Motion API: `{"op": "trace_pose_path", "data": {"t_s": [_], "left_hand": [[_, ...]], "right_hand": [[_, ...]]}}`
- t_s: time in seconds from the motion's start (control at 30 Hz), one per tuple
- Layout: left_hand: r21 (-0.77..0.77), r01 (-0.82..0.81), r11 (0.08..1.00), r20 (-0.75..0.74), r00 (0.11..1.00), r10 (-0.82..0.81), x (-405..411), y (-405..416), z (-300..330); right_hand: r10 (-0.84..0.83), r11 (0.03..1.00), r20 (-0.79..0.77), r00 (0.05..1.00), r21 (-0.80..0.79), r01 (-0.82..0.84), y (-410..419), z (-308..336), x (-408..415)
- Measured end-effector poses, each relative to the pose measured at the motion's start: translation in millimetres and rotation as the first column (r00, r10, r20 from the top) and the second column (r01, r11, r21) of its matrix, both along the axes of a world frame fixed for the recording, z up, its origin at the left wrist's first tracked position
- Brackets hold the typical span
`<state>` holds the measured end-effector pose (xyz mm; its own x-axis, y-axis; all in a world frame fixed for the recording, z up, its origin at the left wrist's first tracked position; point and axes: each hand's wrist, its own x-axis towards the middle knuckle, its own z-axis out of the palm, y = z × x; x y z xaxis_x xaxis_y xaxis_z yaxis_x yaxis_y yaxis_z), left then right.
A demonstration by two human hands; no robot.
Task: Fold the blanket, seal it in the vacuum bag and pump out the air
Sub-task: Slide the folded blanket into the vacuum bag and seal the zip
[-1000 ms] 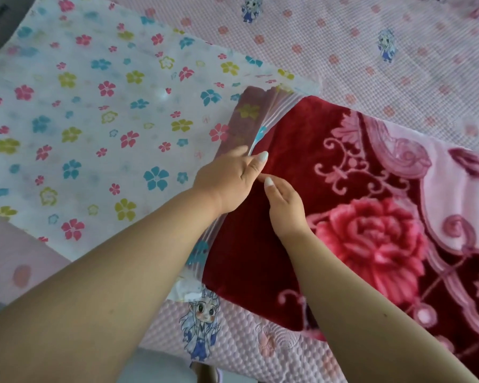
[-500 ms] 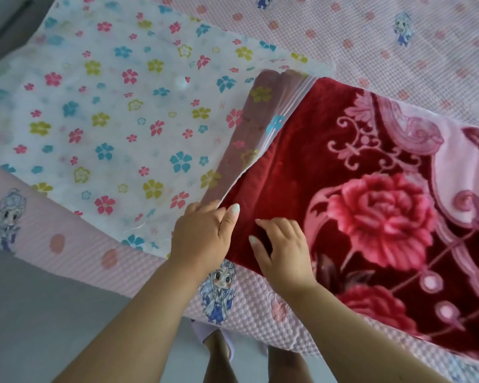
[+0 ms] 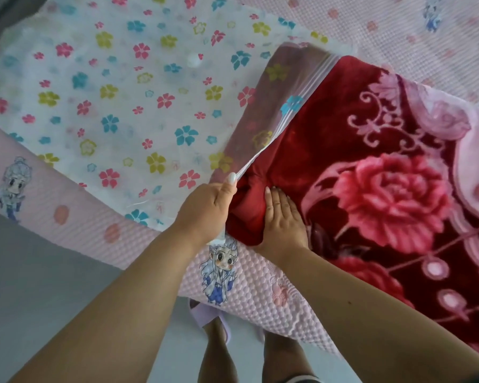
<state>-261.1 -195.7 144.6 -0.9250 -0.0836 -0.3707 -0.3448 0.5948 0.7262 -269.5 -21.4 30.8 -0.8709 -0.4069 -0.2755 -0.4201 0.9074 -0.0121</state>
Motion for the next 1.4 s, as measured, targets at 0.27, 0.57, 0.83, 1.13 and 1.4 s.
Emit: {"op": "trace_pose_path", "data": {"t_s": [0.27, 0.57, 0.83, 1.13, 1.4], "left_hand": [[0.040, -0.005, 0.999, -0.013, 1.000, 0.005, -0.6, -11.2, -3.1], [0.012, -0.028, 1.000, -0.321, 0.946, 0.031, -23.3, -21.6, 55.7], [-0.073, -0.085, 0.994, -0.411, 0.910, 0.047, -23.1, -52.0, 76.7], [0.021, -0.008, 1.000, -0.524, 0.851, 0.018, -16.7, -30.2, 75.7], [0.134, -0.022, 0.991, -0.454, 0.887, 0.081, -14.2, -41.9, 76.8]], "right_hand": [[-0.119, 0.980, -0.177, 0.977, -0.180, 0.087, -11.1, 25.7, -24.9], [-0.266, 0.643, 0.231, 0.936, -0.681, 0.351, -13.2, 107.6, -93.6], [-0.187, 0.478, 0.442, 0.877, -0.739, 0.474, -43.1, 130.2, -130.3], [-0.134, 0.683, 0.235, 0.963, -0.683, 0.261, -67.5, 136.1, -119.0], [0.004, 0.699, 0.398, 0.918, -0.657, 0.282, -132.7, 118.5, -144.7]]}}
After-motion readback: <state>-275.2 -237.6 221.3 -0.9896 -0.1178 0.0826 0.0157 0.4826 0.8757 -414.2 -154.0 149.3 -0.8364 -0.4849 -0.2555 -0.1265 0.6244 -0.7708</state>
